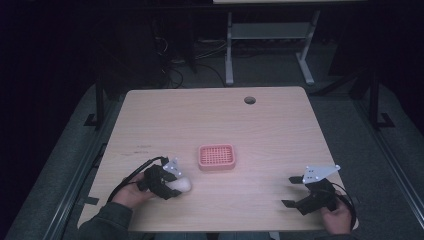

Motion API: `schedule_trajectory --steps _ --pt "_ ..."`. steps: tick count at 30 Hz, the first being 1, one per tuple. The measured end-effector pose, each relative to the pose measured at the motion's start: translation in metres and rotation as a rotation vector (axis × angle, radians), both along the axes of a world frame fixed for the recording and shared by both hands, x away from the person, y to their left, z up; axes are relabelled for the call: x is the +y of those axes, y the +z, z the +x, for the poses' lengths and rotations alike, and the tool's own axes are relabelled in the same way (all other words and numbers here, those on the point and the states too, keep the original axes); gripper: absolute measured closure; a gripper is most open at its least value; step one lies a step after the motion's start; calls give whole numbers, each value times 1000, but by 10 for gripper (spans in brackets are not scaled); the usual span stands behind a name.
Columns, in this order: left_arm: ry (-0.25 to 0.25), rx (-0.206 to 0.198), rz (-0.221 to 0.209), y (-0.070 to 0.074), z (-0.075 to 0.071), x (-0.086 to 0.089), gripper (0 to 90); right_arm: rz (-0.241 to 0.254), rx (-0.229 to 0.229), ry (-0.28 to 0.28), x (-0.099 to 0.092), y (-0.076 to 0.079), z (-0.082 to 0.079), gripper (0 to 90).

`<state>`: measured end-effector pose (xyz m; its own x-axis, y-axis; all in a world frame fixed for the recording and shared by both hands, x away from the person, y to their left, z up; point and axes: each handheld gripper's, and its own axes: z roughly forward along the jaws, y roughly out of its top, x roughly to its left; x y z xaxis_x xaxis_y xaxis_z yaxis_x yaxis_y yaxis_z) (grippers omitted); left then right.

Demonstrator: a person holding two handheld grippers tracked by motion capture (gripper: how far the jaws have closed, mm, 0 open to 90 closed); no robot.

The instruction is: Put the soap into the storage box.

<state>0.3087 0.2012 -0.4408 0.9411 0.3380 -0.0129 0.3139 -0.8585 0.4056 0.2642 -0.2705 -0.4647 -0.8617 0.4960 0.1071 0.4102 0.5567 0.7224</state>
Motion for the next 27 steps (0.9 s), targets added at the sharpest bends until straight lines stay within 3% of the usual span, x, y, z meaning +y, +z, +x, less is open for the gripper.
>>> schedule_trajectory --steps 19,27 --pt "1 4 -8 0 -1 -1 491 2 -1 1 -1 1 0 141" --pt "14 -12 -10 1 -1 0 493 2 -5 0 -1 1 -1 140"
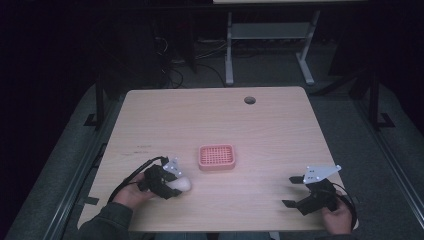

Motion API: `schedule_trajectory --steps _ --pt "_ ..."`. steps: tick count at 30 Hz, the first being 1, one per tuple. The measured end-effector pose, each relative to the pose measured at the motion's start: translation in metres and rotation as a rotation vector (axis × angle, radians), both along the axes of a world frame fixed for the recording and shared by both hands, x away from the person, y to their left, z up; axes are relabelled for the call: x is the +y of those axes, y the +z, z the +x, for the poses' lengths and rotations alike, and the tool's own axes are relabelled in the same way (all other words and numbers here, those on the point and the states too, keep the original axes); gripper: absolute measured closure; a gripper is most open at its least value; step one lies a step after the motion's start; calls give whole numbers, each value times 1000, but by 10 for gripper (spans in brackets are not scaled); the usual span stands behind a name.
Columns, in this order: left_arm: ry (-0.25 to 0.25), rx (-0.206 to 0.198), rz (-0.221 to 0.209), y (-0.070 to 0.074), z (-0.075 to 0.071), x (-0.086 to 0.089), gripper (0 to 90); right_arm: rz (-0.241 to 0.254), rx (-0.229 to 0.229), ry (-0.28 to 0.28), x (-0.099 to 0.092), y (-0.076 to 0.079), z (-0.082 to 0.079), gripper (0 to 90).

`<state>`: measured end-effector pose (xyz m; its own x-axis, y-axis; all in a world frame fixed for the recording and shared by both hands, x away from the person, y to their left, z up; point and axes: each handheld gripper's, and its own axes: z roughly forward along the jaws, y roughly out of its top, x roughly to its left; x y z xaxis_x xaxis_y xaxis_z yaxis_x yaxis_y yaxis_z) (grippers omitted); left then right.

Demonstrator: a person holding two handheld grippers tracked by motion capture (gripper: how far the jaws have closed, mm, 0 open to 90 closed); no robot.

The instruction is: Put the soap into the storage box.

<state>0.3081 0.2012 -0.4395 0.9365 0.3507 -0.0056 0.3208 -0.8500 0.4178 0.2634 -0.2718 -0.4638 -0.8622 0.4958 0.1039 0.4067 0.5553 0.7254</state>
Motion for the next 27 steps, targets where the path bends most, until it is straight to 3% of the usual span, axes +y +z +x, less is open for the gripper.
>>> schedule_trajectory --steps 17,27 --pt "-9 -19 4 8 -3 -3 493 4 0 -3 0 0 0 141" --pt "-23 -32 -13 14 4 -10 493 7 -1 -9 -2 0 -2 141"
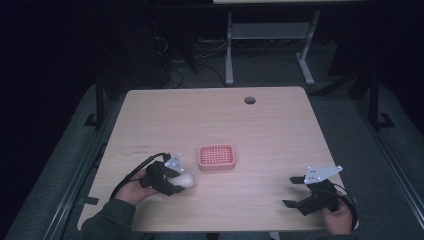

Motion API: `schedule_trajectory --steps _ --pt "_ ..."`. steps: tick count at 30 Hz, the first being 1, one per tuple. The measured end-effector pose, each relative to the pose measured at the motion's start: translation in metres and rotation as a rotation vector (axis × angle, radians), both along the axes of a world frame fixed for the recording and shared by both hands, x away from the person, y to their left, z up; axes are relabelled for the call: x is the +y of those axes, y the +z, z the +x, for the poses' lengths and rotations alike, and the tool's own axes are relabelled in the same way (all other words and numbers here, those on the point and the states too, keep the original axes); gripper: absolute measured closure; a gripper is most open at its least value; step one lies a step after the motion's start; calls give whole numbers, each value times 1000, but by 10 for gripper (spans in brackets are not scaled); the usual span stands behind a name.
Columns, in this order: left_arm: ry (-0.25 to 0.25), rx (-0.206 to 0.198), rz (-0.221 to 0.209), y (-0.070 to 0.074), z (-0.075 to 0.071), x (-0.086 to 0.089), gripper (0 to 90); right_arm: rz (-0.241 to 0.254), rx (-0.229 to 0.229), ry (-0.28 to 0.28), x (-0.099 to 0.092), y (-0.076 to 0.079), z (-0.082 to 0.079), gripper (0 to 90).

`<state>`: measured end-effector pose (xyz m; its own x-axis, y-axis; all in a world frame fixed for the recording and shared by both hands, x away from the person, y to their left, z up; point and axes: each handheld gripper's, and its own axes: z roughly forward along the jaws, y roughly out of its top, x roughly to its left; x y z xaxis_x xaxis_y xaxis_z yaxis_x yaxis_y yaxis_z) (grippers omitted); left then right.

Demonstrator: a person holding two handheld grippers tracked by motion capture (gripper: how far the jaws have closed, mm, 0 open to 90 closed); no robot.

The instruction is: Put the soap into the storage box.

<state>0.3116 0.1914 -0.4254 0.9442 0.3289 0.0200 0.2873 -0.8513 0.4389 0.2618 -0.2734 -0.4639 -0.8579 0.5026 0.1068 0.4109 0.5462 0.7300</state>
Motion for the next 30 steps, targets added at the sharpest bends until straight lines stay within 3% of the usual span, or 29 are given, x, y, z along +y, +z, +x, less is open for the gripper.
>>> schedule_trajectory --steps 16,20,30 --pt "-13 8 -12 7 8 -9 493 8 1 1 0 0 -1 140" --pt "-13 17 -33 9 11 -9 493 13 2 3 0 0 -1 141" --pt "-27 22 -22 10 15 -17 493 12 0 6 0 0 -1 141"
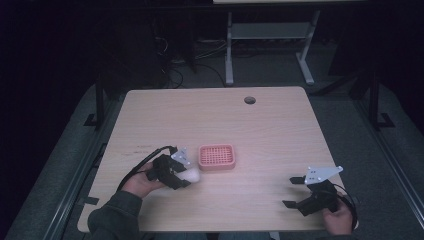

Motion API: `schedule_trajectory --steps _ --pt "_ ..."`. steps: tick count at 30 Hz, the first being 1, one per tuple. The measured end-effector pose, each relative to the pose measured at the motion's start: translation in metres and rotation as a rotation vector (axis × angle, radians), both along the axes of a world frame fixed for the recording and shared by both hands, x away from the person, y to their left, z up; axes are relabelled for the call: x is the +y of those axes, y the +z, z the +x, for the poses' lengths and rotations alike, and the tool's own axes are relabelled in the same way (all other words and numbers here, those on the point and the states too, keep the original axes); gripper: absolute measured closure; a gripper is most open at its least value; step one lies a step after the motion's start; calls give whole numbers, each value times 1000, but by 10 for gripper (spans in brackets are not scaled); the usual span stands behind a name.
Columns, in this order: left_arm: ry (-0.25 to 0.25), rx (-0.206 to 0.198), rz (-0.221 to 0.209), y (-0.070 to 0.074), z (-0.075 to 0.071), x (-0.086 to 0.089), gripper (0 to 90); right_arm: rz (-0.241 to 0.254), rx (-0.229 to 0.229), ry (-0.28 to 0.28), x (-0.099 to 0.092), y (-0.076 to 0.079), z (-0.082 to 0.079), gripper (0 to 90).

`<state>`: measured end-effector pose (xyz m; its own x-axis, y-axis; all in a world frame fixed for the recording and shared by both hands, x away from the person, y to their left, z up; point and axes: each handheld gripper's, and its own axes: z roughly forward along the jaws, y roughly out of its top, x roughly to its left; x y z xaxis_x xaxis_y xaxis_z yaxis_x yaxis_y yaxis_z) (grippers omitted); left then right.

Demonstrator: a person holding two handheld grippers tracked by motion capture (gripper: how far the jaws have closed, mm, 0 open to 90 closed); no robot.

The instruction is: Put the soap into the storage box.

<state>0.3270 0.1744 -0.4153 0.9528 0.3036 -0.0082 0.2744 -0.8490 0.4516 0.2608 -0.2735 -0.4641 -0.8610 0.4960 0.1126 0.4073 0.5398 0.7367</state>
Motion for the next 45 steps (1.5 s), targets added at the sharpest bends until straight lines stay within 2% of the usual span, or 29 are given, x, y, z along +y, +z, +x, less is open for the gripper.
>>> schedule_trajectory --steps 15,29,45 --pt "-20 -11 -5 12 10 -9 493 6 -4 0 -1 1 -1 140" --pt "-33 -9 0 15 19 -20 493 16 -7 -1 -2 1 -1 140" --pt "-40 -14 2 20 27 -25 493 20 -11 -1 -3 1 -1 141"
